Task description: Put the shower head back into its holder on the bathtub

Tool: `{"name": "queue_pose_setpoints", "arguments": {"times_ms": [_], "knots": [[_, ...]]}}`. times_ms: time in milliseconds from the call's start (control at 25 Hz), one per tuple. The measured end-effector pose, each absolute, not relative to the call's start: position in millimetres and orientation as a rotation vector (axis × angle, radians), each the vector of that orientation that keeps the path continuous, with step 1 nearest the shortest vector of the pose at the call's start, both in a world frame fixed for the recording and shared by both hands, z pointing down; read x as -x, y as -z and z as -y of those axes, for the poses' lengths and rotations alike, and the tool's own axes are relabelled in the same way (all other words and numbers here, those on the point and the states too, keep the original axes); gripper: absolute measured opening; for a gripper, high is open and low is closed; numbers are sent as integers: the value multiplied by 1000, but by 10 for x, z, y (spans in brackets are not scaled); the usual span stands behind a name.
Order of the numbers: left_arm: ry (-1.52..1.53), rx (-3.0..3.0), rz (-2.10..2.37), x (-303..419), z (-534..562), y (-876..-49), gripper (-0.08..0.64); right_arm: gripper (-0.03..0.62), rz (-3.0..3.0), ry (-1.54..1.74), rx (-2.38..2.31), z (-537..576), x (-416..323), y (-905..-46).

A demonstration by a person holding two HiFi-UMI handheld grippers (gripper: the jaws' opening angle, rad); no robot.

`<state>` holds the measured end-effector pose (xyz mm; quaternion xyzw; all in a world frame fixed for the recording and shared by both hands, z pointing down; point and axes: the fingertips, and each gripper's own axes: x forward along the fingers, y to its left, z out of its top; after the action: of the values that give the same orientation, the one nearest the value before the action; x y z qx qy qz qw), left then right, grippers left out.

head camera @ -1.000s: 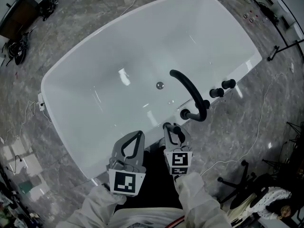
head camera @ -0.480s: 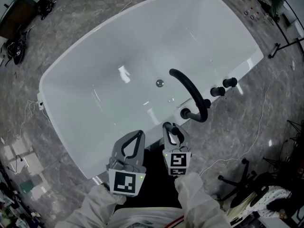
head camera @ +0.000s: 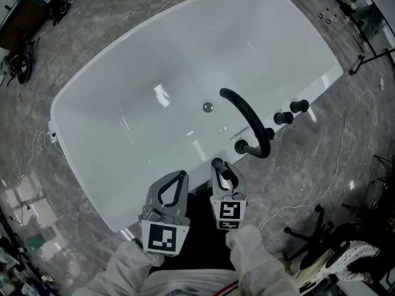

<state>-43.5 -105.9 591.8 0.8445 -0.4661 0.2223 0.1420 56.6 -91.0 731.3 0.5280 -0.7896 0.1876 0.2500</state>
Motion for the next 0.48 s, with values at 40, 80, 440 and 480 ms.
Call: {"name": "queue_pose_setpoints", "arguments": {"times_ms": [40,80,440,480], "knots": [[-642,-2437,1341,425,1052,-5923,-8,138,2151,-507,-1444,910,-567,-7311],[-642,-2438,1336,413,1045,-5926,-8,137,2152,-504,-1449,909,-569,-7309],[-649,-2441,1316,382,1025,-5955,-8,140,2161,-507,-1465,909,-572,-7311],[-651,-2440,1314,384,1017,-5961,-8,140,2163,-508,-1466,909,-571,-7311]]}}
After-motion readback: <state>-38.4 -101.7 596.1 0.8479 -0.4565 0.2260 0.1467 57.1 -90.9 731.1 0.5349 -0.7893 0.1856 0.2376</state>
